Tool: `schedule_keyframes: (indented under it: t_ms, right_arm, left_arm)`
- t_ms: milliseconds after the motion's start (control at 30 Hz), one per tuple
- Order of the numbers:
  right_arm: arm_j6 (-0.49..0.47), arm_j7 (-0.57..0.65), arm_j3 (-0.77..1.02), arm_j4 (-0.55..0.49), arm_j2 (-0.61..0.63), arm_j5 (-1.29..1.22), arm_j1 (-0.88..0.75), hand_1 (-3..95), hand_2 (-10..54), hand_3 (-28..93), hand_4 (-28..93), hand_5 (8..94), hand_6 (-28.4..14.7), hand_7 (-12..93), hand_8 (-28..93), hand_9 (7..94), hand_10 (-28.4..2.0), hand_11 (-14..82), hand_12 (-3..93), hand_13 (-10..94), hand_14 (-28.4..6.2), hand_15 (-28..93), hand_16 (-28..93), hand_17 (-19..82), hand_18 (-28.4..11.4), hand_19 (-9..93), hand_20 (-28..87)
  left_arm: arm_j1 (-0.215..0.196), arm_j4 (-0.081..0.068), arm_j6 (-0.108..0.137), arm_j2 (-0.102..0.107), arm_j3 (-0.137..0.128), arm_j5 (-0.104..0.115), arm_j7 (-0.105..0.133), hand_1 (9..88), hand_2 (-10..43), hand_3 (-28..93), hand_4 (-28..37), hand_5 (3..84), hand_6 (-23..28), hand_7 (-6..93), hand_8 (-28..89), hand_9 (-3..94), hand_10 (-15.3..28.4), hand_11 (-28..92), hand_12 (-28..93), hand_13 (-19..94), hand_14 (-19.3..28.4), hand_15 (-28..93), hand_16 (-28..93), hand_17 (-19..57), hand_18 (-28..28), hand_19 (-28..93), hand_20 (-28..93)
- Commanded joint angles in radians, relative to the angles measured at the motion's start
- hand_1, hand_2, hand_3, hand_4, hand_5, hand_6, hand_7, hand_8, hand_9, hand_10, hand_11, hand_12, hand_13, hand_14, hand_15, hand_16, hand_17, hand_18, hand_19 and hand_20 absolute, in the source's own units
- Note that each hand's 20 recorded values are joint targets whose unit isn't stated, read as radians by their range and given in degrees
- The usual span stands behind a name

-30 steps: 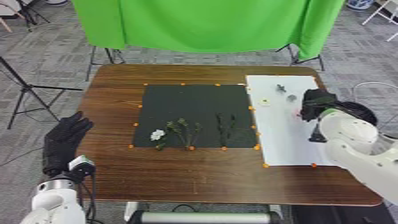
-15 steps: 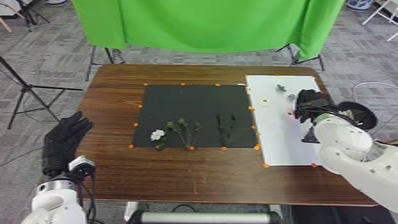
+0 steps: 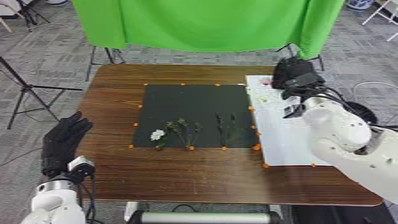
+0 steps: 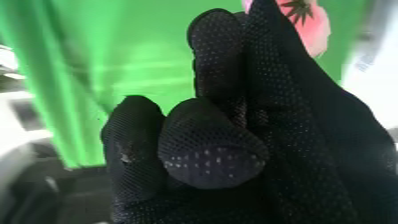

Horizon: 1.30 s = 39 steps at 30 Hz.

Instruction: Arrange flowers

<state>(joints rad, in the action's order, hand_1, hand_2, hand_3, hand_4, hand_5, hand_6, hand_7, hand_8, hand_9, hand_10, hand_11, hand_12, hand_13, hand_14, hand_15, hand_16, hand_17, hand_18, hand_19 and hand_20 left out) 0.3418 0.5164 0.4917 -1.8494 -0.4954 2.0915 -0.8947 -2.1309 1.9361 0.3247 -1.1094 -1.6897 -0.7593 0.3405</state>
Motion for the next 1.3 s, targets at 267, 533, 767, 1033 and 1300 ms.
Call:
schedule_keyframes:
  t_ms: [267,533,767,1033,1300]
  right_arm:
    - [-0.036,-0.128,-0.265,-0.019,-0.270,-0.092,0.190,53.0,-9.5,66,-11,85.5,-1.3,20,11,91.8,-10.6,28.7,30.3,94,-0.8,63,27,70,-10.5,93,51]
    - [-0.063,-0.130,-0.317,0.039,-0.408,-0.123,0.236,53.0,-9.5,66,-11,85.3,-1.1,21,10,91.7,-10.7,28.7,30.2,94,-0.8,63,27,70,-10.4,93,51]
    - [-0.111,-0.135,-0.352,0.112,-0.517,-0.141,0.241,52.8,-9.5,65,-11,85.0,-1.0,21,10,91.3,-11.0,28.9,29.9,94,-0.8,63,28,70,-10.4,93,51]
    - [-0.169,-0.131,-0.386,0.145,-0.560,-0.165,0.229,52.7,-9.5,65,-11,84.7,-0.8,21,10,91.2,-10.9,29.2,29.3,94,-0.9,62,28,70,-10.5,93,51]
    - [-0.190,-0.114,-0.389,0.193,-0.591,-0.151,0.211,52.5,-9.5,65,-11,84.6,-0.8,22,10,91.1,-10.9,29.3,29.1,94,-0.9,62,29,70,-10.5,93,52]
  left_arm:
    - [-0.001,0.000,-0.004,0.005,0.004,-0.006,-0.017,27.3,14.2,68,-28.3,52.9,4.6,13.3,-8,49.8,13.9,21,11,43,16.0,22,-3,14.3,9.5,4,20]
    - [0.009,-0.006,-0.007,0.012,0.013,-0.007,-0.023,27.1,14.2,69,-28.3,52.9,4.6,13.3,-8,49.9,13.9,21,11,43,16.0,23,-3,14.1,9.7,5,20]
    - [0.020,-0.008,-0.008,0.015,0.026,-0.007,-0.018,27.1,14.3,68,-28.3,52.9,4.6,13.3,-8,49.8,13.8,21,11,43,16.2,23,-3,14.1,9.7,5,20]
    - [0.023,-0.021,-0.022,0.004,0.017,-0.003,-0.025,27.0,14.3,69,-28.3,52.9,4.6,13.3,-8,49.7,13.8,21,11,42,16.9,24,-2,13.7,9.9,5,20]
    - [0.044,-0.048,-0.056,-0.006,-0.005,-0.007,-0.042,26.8,14.4,69,-28.3,52.8,4.6,13.3,-8,49.6,13.8,21,11,41,16.9,24,-2,13.6,10.1,5,20]
